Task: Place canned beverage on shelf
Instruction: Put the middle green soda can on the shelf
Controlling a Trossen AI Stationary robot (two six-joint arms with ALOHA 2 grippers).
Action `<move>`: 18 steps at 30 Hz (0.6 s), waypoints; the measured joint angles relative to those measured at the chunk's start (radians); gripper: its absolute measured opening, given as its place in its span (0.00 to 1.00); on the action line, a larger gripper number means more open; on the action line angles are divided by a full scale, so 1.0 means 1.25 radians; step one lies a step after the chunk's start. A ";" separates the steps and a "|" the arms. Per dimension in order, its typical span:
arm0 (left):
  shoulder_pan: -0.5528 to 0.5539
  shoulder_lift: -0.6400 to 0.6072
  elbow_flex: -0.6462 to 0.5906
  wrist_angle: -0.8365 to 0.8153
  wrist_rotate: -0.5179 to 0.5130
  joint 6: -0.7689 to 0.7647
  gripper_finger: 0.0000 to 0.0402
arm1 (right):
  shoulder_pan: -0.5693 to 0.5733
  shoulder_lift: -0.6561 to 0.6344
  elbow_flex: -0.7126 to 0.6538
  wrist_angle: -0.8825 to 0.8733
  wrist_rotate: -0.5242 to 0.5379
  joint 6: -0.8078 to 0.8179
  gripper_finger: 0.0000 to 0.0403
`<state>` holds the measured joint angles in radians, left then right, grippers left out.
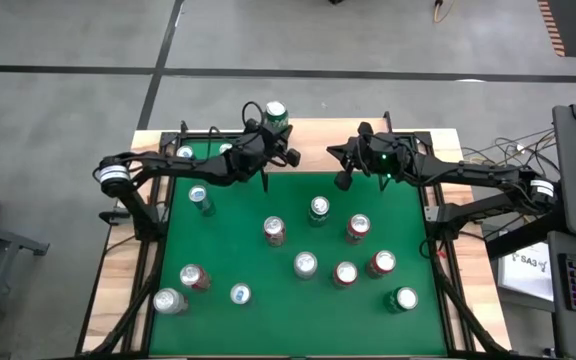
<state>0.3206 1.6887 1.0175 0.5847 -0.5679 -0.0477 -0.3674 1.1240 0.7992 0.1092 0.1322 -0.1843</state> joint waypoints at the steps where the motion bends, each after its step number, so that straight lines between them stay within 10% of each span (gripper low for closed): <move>1: 0.000 0.003 0.008 -0.001 -0.001 0.006 0.00 | -0.001 0.000 -0.001 0.000 0.000 0.000 0.03; 18: 0.011 0.004 0.028 -0.064 -0.081 0.010 0.00 | -0.016 0.008 -0.005 0.000 0.000 0.000 0.03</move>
<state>0.3340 1.6936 1.0527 0.5044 -0.6688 -0.0348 -0.3870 1.1336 0.7925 0.1093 0.1318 -0.1840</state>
